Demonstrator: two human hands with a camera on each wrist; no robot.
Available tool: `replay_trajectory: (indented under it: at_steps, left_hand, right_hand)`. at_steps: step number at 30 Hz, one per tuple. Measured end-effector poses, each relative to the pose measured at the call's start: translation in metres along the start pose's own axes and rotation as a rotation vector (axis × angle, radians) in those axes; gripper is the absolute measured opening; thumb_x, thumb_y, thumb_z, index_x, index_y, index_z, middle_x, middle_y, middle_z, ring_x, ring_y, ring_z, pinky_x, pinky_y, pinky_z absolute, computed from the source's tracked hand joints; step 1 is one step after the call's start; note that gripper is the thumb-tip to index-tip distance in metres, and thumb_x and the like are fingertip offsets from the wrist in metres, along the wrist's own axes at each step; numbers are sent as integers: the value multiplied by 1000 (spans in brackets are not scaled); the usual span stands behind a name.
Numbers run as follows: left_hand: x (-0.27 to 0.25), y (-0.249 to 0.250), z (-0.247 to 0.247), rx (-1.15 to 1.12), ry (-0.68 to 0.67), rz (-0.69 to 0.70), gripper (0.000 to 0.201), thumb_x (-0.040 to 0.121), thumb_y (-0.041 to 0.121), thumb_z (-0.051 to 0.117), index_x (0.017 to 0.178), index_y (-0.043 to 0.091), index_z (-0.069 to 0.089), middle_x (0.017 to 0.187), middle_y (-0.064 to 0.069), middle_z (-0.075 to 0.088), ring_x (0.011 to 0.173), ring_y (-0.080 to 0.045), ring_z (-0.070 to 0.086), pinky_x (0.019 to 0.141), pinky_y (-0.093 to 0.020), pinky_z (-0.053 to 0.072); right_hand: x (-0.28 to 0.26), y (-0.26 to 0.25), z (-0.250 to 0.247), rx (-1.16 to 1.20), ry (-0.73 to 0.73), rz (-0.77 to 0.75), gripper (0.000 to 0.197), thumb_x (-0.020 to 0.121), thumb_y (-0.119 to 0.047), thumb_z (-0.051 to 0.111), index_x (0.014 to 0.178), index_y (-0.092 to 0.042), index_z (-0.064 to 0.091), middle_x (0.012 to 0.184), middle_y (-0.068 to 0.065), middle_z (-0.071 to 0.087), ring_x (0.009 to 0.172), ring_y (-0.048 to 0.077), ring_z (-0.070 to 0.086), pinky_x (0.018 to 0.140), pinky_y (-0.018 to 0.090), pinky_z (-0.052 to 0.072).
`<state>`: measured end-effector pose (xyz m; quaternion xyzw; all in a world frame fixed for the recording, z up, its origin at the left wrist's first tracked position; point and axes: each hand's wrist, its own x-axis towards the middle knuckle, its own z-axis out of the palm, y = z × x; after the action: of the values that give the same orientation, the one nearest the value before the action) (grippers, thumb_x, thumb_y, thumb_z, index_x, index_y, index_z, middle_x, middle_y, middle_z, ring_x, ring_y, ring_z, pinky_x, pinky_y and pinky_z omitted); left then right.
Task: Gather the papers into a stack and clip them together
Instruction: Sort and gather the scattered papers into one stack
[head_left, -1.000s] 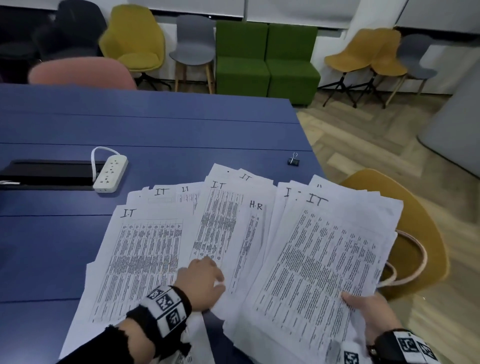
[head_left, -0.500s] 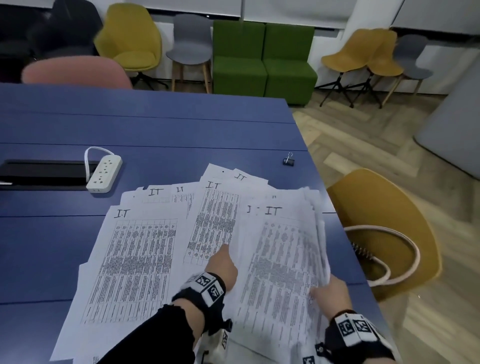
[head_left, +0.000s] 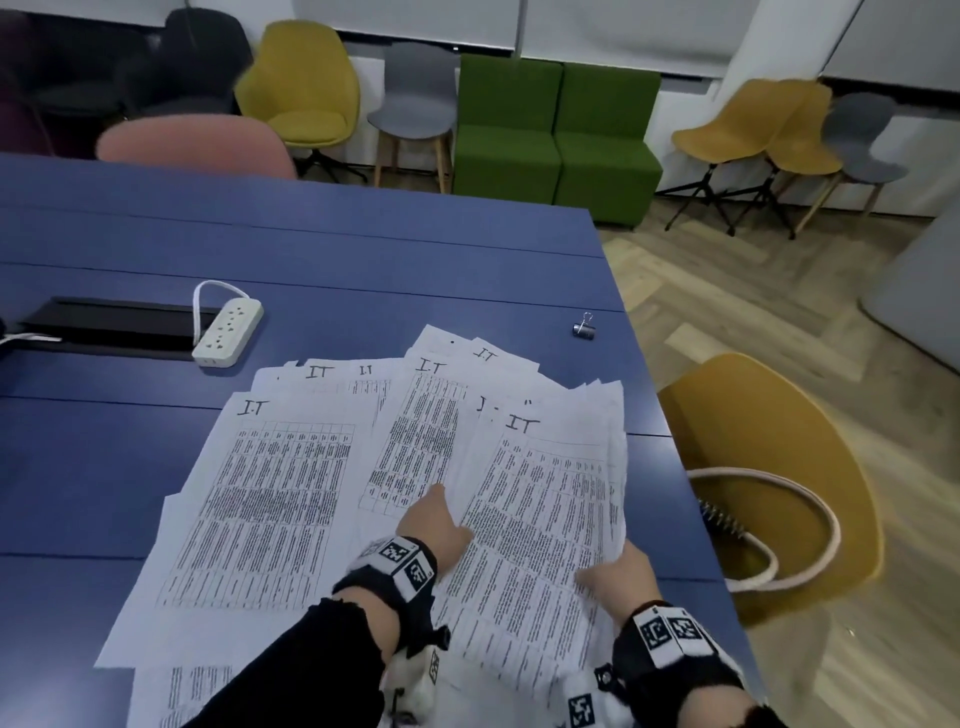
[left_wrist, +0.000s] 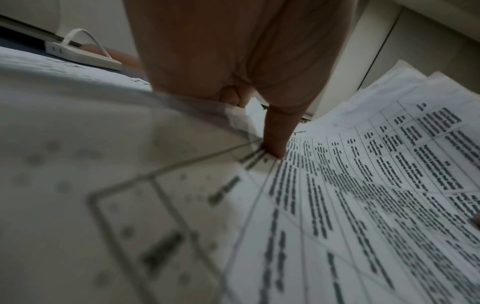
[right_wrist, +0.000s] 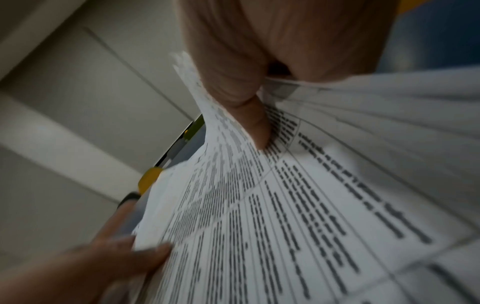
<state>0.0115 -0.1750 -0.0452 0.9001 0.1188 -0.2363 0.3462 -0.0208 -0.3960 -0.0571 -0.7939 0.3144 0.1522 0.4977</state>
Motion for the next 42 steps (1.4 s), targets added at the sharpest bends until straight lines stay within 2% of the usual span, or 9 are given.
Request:
replay_trajectory:
  at_steps: [5, 11, 14, 17, 21, 28, 32, 36, 42]
  left_hand:
    - [-3, -3, -5, -46, -18, 34, 38, 91, 11, 57, 127, 9, 46, 119, -9, 60, 104, -24, 60, 83, -27, 47]
    - [-10, -25, -17, -350, -75, 119, 50, 93, 2, 54, 140, 10, 39, 113, -4, 57, 67, -8, 51, 49, -13, 42]
    - [-15, -31, -25, -496, -91, 150, 46, 90, 2, 58, 133, 14, 47, 106, -6, 63, 76, -19, 63, 61, -26, 55]
    - [-22, -34, -43, -556, -129, 220, 43, 90, 7, 60, 129, 22, 50, 115, 4, 66, 103, -16, 66, 95, -38, 53]
    - [-24, -57, -77, -460, -66, 292, 20, 90, 12, 62, 103, 26, 55, 95, 14, 63, 88, -1, 61, 86, -20, 49]
    - [-9, -162, -147, -140, 497, -152, 40, 83, 30, 70, 120, 17, 58, 127, -7, 56, 116, -27, 53, 99, -40, 44]
    - [-3, -178, -156, -61, 416, -341, 69, 77, 47, 73, 134, 18, 45, 139, -14, 43, 128, -37, 39, 103, -49, 38]
    - [4, -167, -152, 133, 344, -360, 94, 64, 59, 77, 139, 22, 35, 145, -9, 33, 132, -33, 31, 104, -52, 33]
    - [19, -173, -164, 147, 377, -429, 114, 48, 64, 84, 141, 20, 32, 143, -14, 32, 132, -36, 31, 103, -55, 35]
  right_hand:
    - [14, 17, -5, 317, -7, 121, 61, 65, 4, 76, 121, 1, 49, 105, 17, 65, 93, 32, 65, 89, 47, 52]
    - [9, 24, -19, 545, -393, 202, 62, 72, 0, 74, 129, -13, 52, 121, 16, 64, 111, 40, 59, 98, 62, 40]
    - [2, 20, -19, 547, -474, 210, 79, 56, -6, 87, 127, -14, 53, 122, 17, 64, 111, 42, 59, 96, 62, 42]
    - [-8, 4, -11, 494, -350, 113, 50, 82, 0, 66, 127, -14, 52, 109, 8, 67, 101, 31, 62, 88, 47, 47]
    - [-17, -19, 4, 362, -126, -17, 37, 91, -1, 56, 127, -2, 53, 113, 8, 62, 97, 27, 56, 93, 37, 38]
    - [-16, -26, 23, 327, 32, 4, 39, 93, 0, 53, 131, 0, 49, 119, 12, 59, 102, 29, 54, 94, 38, 37]
    - [-12, -30, 26, 254, 99, 6, 43, 92, -2, 54, 134, 0, 47, 133, 18, 54, 119, 36, 52, 102, 44, 37]
    - [-3, -35, 29, 179, 125, 15, 39, 90, -1, 57, 128, 3, 52, 125, 24, 58, 96, 31, 55, 94, 42, 41]
    - [17, -47, 25, 139, 151, 39, 37, 90, -1, 55, 127, 3, 51, 115, 23, 60, 91, 32, 54, 91, 42, 42]
